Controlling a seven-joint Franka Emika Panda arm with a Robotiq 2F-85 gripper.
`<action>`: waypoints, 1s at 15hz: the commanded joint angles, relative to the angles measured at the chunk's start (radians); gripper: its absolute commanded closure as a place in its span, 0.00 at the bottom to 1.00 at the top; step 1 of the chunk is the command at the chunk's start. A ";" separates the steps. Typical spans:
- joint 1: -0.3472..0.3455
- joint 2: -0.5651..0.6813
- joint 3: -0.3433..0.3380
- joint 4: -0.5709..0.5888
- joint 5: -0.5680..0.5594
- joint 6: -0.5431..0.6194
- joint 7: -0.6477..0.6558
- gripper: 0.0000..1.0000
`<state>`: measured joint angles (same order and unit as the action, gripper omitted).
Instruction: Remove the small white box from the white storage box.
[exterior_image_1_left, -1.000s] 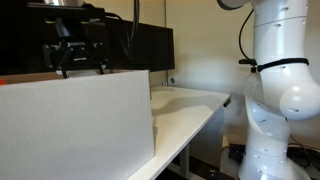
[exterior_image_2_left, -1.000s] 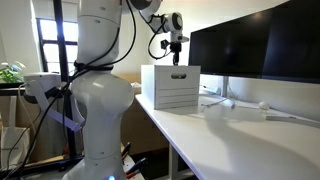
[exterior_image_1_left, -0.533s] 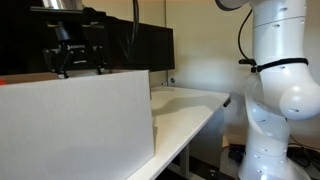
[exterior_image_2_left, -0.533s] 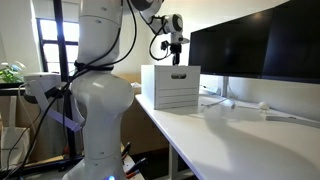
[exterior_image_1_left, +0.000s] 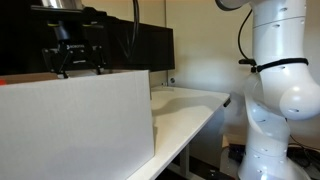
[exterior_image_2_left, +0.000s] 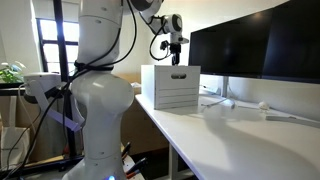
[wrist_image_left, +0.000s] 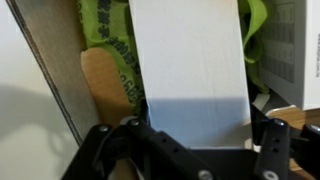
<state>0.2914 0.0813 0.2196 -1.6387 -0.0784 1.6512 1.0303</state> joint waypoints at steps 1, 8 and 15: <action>-0.004 0.001 0.008 0.014 0.022 -0.010 -0.035 0.38; 0.003 0.023 0.020 0.066 0.018 -0.032 -0.031 0.38; 0.018 0.082 0.020 0.183 0.008 -0.141 -0.023 0.38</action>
<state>0.3038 0.1322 0.2407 -1.5252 -0.0784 1.5695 1.0234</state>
